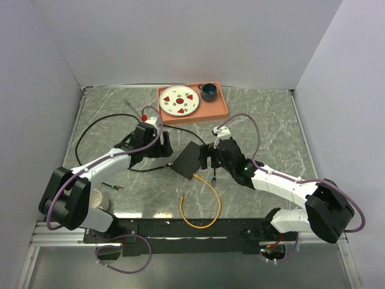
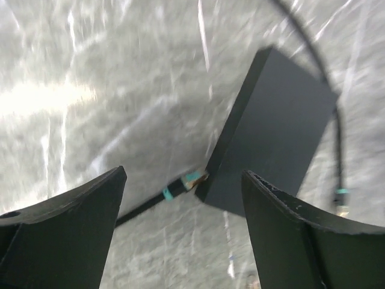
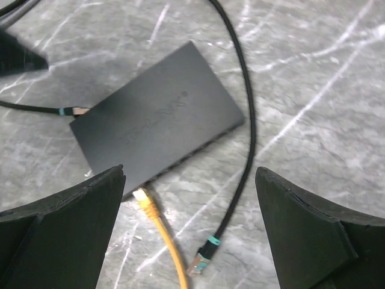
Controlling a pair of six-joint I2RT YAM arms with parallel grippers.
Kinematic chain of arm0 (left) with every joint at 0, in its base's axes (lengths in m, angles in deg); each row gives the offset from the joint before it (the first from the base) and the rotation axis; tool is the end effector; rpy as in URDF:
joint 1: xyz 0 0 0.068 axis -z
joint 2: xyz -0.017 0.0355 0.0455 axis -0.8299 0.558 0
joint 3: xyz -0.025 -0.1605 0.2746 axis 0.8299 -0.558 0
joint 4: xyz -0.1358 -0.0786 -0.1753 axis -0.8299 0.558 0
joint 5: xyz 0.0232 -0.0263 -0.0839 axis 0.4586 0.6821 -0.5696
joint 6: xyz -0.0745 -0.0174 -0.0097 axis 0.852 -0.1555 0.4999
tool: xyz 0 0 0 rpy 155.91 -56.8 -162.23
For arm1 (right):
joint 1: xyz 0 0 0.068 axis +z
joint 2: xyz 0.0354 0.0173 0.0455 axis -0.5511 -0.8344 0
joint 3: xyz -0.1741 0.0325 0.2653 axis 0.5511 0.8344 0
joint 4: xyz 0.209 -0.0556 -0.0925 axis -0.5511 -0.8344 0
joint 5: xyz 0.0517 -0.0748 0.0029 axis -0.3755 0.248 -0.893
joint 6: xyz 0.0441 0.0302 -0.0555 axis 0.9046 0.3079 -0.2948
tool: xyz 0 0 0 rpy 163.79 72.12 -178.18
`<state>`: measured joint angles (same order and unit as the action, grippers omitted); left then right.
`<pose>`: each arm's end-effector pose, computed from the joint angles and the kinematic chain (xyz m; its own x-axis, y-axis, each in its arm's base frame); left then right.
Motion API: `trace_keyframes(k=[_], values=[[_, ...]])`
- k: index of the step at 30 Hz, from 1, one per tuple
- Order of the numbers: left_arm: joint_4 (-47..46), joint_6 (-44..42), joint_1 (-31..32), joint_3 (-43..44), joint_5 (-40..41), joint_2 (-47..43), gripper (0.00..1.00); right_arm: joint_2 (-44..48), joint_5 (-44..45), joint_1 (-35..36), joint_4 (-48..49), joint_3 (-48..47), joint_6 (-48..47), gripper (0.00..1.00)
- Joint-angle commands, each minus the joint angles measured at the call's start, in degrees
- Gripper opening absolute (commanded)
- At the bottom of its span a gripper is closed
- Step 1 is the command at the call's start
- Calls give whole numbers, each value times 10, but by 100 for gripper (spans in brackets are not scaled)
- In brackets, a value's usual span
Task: Insert the plug into the switch port
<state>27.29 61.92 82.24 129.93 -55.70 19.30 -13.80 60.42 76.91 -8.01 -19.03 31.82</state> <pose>0.2590 -0.1312 0.2588 -0.7479 -0.1548 -0.6455 0.1429 0.9121 -0.3843 0.1960 0.1679 0.2685 -0.4963 -0.0953 -0.8629 -0.4293 0.8909 0.1485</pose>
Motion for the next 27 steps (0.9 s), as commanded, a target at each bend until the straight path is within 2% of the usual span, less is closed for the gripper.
trace_keyframes(k=[1,13,27], values=[[19,-10,55,-22,121,-15,83,21,-19,-16,1,10,22,97],[18,37,76,-84,163,-40,76,7,-40,-21,-8,-5,21,96],[61,55,104,-46,190,41,69,17,-46,-27,-9,-2,24,96]])
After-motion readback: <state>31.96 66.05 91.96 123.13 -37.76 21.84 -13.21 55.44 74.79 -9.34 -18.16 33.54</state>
